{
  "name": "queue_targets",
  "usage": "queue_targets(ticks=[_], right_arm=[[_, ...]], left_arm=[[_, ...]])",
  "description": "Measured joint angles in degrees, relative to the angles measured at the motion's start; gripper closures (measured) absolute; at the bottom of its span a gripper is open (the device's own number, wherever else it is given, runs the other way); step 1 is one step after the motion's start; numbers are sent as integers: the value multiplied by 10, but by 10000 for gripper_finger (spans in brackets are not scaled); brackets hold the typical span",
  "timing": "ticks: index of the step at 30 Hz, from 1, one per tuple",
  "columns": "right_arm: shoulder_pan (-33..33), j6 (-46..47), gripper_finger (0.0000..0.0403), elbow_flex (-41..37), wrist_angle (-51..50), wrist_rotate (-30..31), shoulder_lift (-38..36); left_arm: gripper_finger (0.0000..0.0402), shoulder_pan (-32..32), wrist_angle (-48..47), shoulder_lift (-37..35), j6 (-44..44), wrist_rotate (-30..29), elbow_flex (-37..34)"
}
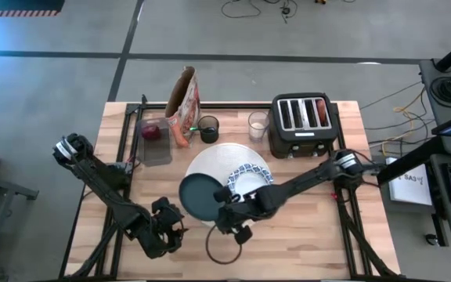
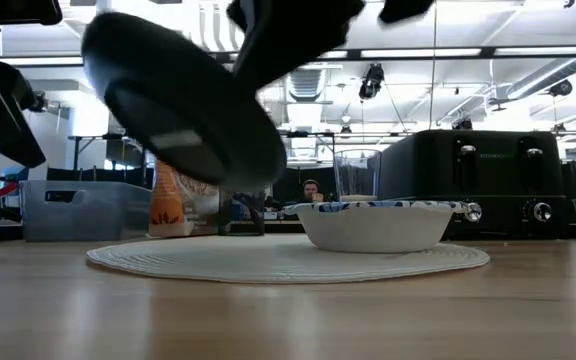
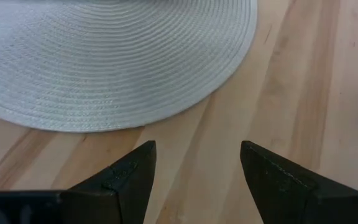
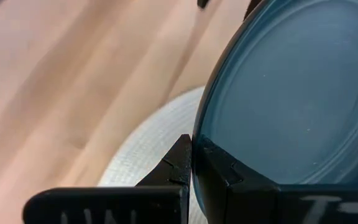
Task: Arrange a breakfast setting
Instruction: Put the dark blue plate to the right of the white patterned bowl on the white placemat
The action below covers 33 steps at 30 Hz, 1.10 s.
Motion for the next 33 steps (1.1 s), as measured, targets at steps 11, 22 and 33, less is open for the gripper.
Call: queue_targets(ticks=[11, 22, 33], right_arm=[[-41, -9, 394, -1, 4, 1, 50], [-58, -14, 394, -1, 3, 11, 51], [-67, 43, 394, -2, -1, 11, 51]], left_arm=[[183, 0, -9, 0, -32, -11, 0], [183, 0, -29, 0, -53, -20, 0], [183, 1, -30, 0, -55, -29, 0]])
